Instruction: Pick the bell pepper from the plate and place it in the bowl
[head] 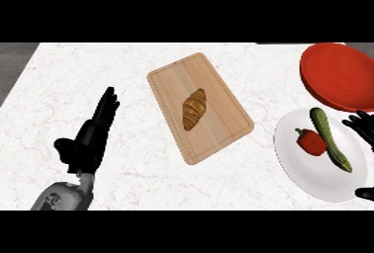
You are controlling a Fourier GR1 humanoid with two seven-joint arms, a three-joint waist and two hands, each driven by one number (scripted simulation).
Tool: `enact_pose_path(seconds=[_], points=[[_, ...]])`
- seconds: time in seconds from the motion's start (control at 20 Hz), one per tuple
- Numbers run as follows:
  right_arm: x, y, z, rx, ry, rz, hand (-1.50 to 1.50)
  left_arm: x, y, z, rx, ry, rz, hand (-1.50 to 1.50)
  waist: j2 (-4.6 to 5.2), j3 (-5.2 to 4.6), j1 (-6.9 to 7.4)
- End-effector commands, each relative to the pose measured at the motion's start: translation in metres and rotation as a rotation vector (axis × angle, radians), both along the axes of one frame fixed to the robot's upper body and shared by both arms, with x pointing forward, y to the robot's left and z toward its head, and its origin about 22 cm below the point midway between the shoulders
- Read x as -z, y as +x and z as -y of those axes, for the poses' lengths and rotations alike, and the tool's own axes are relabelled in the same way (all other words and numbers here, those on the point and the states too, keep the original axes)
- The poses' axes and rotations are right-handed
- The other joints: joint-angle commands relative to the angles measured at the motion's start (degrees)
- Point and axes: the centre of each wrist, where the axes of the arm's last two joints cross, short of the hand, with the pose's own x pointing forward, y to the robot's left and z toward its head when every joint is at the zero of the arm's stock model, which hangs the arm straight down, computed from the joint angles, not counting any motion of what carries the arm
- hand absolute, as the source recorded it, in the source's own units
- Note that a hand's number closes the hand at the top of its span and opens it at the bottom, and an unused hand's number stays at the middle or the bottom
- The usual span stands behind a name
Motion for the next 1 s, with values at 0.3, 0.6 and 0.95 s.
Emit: enact_pose_path(seconds=[0.3, 0.6, 0.95], points=[[-0.081, 0.033, 0.066, 0.027, -0.244, -0.083, -1.5, 0.005, 0.007, -0.012, 0.016, 0.003, -0.02, 0.0, 0.0, -0.13, 1.08], [-0.073, 0.041, 0.063, -0.101, -0.386, -0.224, -1.5, 0.0, 0.009, 0.004, 0.014, 0.009, -0.009, 0.0, 0.02, -0.07, 1.24], [-0.055, 0.06, 0.033, -0.213, -0.562, -0.368, -1.5, 0.007, 0.005, -0.02, 0.017, -0.008, -0.009, 0.0, 0.07, -0.08, 1.47]])
